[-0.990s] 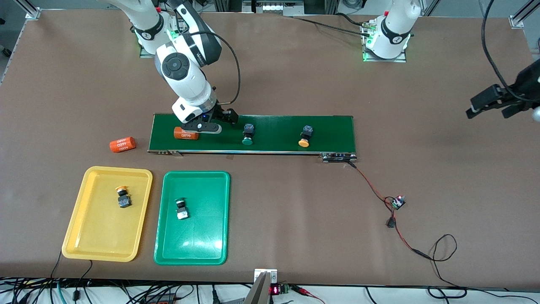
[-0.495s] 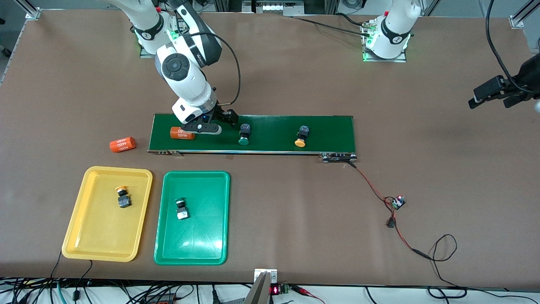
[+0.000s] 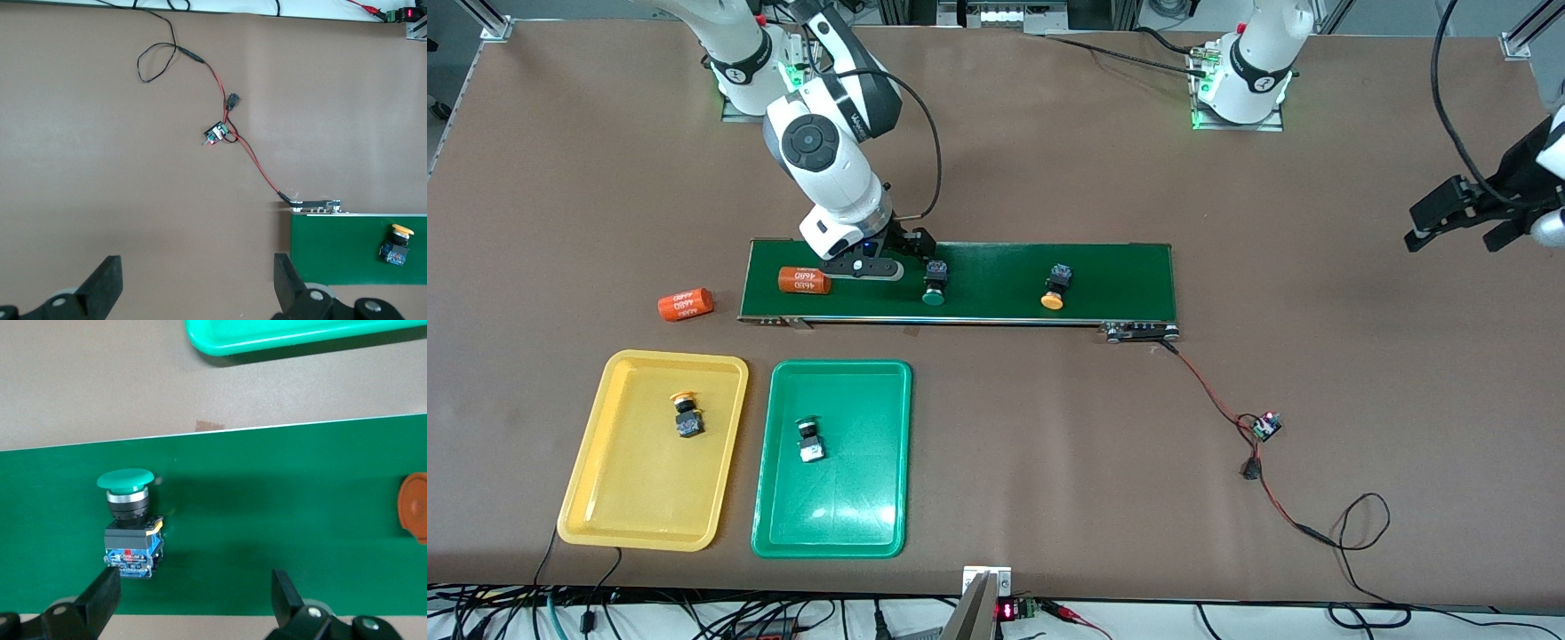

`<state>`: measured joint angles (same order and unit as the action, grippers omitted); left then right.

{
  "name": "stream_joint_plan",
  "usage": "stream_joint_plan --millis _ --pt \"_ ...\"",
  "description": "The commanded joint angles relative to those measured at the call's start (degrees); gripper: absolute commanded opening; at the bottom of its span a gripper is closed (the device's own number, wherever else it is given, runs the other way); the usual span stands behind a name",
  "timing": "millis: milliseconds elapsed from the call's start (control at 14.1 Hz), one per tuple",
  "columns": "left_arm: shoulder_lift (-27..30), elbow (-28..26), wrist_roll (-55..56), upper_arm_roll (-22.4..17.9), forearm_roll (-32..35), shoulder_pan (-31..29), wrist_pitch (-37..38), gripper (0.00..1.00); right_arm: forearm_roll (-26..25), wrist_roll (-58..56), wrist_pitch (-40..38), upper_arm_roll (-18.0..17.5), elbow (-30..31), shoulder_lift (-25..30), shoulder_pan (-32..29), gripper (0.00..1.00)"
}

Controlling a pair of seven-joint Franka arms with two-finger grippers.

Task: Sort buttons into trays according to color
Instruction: 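Follow the belt items with the right gripper while the left gripper rests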

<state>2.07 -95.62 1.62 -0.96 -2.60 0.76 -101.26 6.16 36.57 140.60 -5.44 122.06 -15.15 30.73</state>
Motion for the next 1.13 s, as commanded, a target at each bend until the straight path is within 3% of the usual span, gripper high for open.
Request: stream_joint_plan --millis 0,141,353,495,636,1060 --pt "4.7 -5.5 -0.9 -4.0 0.8 3.8 -1.9 1.00 -3.4 3.1 -0.6 0.0 -1.6 -1.4 0.3 1.00" --pt "4.3 -3.4 -0.7 -4.0 1.0 2.8 2.8 1.00 -5.2 2.9 -2.7 0.0 -1.7 -1.4 0.0 1.00" --pt "-3.5 8.8 0.0 -3.8 1.0 2.0 12.2 1.00 -6.3 3.5 -6.4 0.0 -3.5 -1.4 -0.3 1.00" --pt "-3.1 7.0 0.0 -3.9 0.8 2.0 8.5 1.00 -6.3 3.9 -6.8 0.0 -4.1 -1.4 -0.3 1.00" --pt "0.5 1.6 0.0 -3.7 0.8 2.0 4.1 1.00 -6.3 4.0 -6.8 0.0 -4.6 -1.8 -0.2 1.00" --pt "0.8 1.7 0.0 -3.4 1.4 2.0 9.4 1.00 -6.3 5.4 -6.8 0.0 -6.6 -4.6 -0.3 1.00"
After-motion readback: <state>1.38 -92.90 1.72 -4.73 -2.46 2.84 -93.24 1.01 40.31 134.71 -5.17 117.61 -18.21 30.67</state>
